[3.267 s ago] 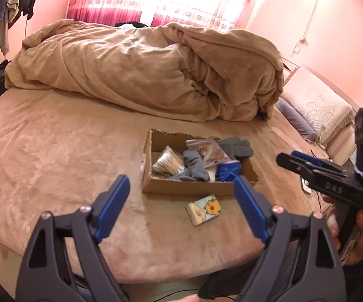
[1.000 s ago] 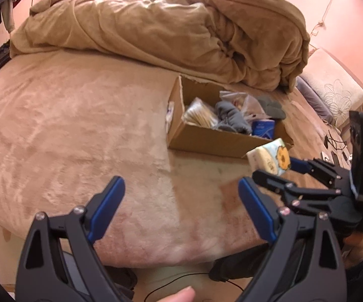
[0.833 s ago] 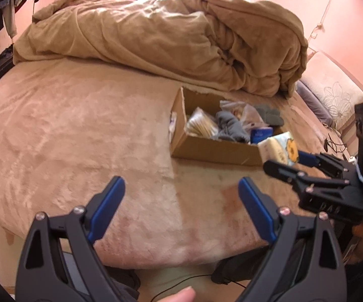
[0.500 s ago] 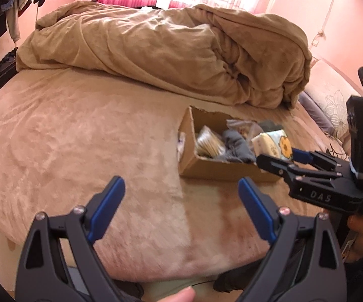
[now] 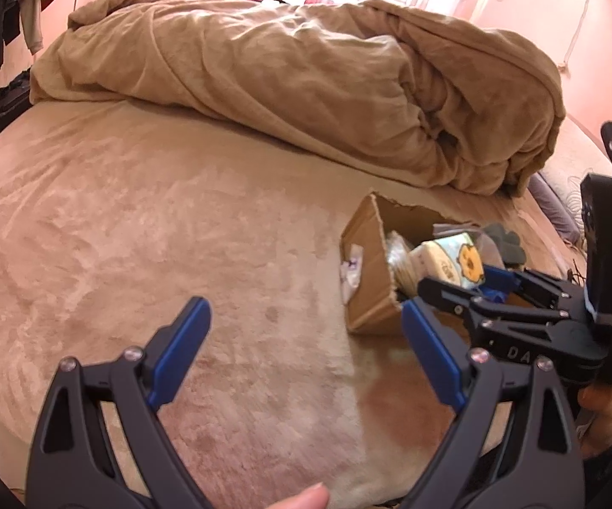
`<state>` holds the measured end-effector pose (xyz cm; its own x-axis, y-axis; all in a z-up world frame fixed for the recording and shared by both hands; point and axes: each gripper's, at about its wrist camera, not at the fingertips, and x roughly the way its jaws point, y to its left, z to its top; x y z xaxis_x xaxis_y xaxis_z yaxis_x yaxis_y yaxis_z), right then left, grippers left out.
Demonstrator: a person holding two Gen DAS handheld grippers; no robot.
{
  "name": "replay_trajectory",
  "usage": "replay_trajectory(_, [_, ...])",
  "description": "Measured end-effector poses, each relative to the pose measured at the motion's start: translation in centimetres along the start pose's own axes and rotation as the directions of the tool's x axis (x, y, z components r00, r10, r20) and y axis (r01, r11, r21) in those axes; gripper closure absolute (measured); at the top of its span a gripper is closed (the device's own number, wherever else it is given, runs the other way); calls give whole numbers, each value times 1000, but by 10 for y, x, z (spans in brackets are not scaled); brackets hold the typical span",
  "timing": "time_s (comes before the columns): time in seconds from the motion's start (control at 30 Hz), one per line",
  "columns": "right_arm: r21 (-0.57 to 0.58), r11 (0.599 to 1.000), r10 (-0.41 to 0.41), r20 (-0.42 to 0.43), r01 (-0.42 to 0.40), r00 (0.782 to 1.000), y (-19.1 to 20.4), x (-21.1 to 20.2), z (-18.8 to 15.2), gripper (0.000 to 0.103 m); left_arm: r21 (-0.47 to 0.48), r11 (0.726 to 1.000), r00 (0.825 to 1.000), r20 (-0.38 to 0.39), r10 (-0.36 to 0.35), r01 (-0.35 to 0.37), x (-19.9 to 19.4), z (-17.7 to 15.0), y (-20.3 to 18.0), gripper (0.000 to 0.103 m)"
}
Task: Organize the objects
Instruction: 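Lower the yellow tissue pack into the box and open the right tool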
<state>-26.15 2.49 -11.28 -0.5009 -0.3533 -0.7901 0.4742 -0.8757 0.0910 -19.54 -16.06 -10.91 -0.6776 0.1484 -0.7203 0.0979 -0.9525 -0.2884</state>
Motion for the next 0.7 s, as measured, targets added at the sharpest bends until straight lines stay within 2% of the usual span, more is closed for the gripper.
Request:
replay_trajectory(0.13, [17, 1000, 13, -14, -13, 1000, 0, 13, 3, 35, 26, 997, 997, 33, 65, -66, 4, -1, 1, 10])
replay_trajectory(0.4, [40, 999, 22, -21, -22, 1000, -1, 15, 3, 35, 8, 999, 999, 17, 51, -51, 5, -4, 1, 10])
replay_trajectory(0.57, [48, 999, 22, 6, -22, 1000, -3, -2, 0, 35, 22, 998, 998, 28, 55, -56, -11, -8, -7, 10])
replay_trajectory(0.7, [63, 996, 53, 35, -55, 998, -6, -11, -1, 34, 32, 998, 997, 42, 57, -59, -27, -11, -15, 10])
